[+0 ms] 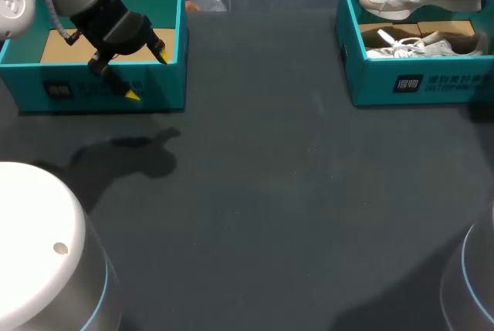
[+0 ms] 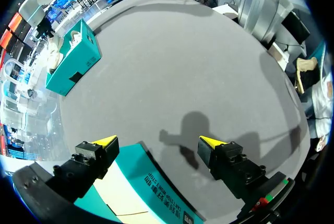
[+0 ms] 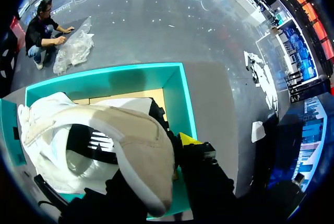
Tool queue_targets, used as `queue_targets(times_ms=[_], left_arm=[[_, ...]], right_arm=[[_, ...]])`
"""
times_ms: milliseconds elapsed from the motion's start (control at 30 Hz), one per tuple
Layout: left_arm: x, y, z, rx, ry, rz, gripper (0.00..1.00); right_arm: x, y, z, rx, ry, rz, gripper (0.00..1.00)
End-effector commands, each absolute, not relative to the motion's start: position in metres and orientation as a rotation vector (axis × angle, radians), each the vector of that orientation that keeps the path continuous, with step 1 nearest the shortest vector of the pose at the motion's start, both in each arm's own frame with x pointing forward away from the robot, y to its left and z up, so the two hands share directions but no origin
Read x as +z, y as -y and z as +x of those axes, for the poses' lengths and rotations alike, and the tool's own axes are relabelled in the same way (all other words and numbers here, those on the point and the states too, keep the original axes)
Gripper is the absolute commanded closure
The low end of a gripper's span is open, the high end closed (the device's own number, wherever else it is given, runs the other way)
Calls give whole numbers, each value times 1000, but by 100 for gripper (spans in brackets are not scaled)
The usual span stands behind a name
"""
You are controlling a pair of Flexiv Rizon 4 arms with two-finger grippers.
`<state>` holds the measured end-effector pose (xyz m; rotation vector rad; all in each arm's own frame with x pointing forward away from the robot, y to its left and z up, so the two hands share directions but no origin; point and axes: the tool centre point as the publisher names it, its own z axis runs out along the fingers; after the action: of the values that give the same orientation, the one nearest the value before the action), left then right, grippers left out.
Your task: Take the shoe out of the shoebox, open the shoe tongue, remove and reinsert the insole, then place the shoe into the shoebox
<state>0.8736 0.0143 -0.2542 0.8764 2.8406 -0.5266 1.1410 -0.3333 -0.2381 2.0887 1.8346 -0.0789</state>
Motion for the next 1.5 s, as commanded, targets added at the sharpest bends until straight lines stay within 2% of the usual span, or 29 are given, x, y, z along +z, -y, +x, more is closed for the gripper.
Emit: queue_targets(times_ms=[33, 1500], left_arm=[[-254, -15, 873, -523, -2841, 877, 0], [-254, -15, 873, -523, -2841, 877, 0]], right_arm=[[-237, 333, 1142, -77, -1836, 2090, 100], [-300, 342, 1162, -132, -1847, 2064, 100]])
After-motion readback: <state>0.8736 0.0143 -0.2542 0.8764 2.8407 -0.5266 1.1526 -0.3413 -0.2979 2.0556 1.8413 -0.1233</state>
